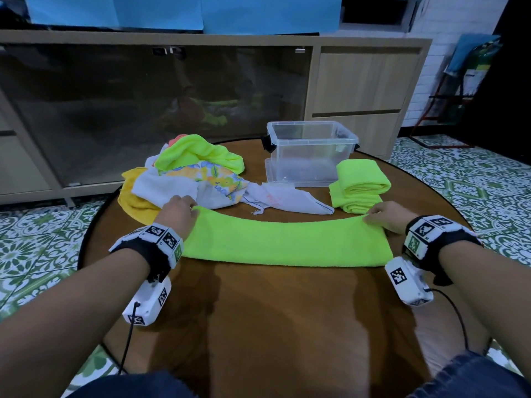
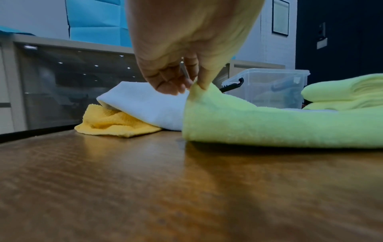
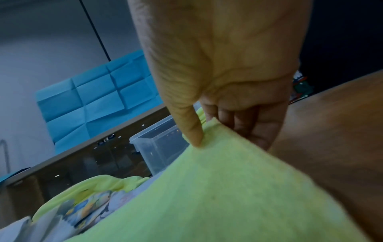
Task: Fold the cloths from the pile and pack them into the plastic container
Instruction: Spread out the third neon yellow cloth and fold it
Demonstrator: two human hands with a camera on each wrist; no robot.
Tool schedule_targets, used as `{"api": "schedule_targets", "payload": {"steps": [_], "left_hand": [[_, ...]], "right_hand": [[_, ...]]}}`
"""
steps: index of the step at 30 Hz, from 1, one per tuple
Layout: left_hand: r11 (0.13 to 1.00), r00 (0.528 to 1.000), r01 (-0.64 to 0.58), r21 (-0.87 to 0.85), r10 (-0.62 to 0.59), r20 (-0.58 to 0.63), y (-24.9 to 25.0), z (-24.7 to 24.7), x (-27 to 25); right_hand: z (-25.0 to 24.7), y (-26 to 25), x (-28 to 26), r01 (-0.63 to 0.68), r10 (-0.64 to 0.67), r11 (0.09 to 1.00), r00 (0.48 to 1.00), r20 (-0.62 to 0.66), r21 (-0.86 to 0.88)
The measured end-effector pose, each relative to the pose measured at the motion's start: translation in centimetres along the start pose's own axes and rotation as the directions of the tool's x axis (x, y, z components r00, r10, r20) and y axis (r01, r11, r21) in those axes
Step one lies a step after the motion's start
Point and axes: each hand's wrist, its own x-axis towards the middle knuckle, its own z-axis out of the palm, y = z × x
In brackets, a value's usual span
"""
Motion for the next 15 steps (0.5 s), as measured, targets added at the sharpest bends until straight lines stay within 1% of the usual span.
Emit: {"api": "schedule_targets", "payload": {"steps": [2,4,6,8,9,10,11,12,14,15], "left_hand": [[0.998,0.999,0.0,-0.06,-0.003,-0.049,0.1,-0.1,0.0],[0.993,0.997,0.006,-0.115,-0.014,-0.072,0.3,-0.3,-0.1],[0.991,0.995,-0.014,-0.135,0.0,-0.104,0.5,-0.4,-0.4],[0.991,0.99,-0.045,-0.124,0.028,-0.139,0.5,-0.6,-0.5],[0.992,0.99,-0.053,-0.112,0.037,-0.134,0.5,-0.7,-0.5],[0.994,0.993,-0.049,-0.101,0.038,-0.109,0.5,-0.6,-0.5],[0.995,0.999,-0.018,-0.1,0.013,-0.052,0.4,-0.6,-0.5],[0.995,0.999,0.039,-0.096,-0.037,0.025,0.3,-0.4,-0.4],[0.988,0.971,0.145,-0.05,-0.133,0.2,0.2,-0.1,-0.6],[0.988,0.959,0.153,-0.021,-0.143,0.244,0.1,0.2,-0.6]], "right_hand": [[0.1,0.5,0.3,-0.089,0.085,0.995,0.992,0.092,0.044],[0.2,0.9,0.2,-0.181,0.17,0.982,0.968,0.184,0.045],[-0.1,1.0,0.1,-0.244,0.222,0.968,0.944,0.243,0.066],[-0.2,0.9,0.1,-0.275,0.247,0.958,0.938,0.241,0.087],[-0.1,1.0,0.4,-0.253,0.237,0.967,0.947,0.218,0.045],[0.0,0.9,0.5,-0.213,0.219,0.976,0.957,0.192,-0.048],[0.1,0.8,0.6,-0.174,0.197,0.975,0.965,0.172,-0.138],[0.2,0.5,0.4,-0.145,0.181,0.966,0.97,0.164,-0.213],[0.2,-0.2,-0.2,-0.111,0.167,0.953,0.969,0.183,-0.283],[0.2,-0.4,-0.5,-0.097,0.158,0.948,0.971,0.182,-0.303]]}}
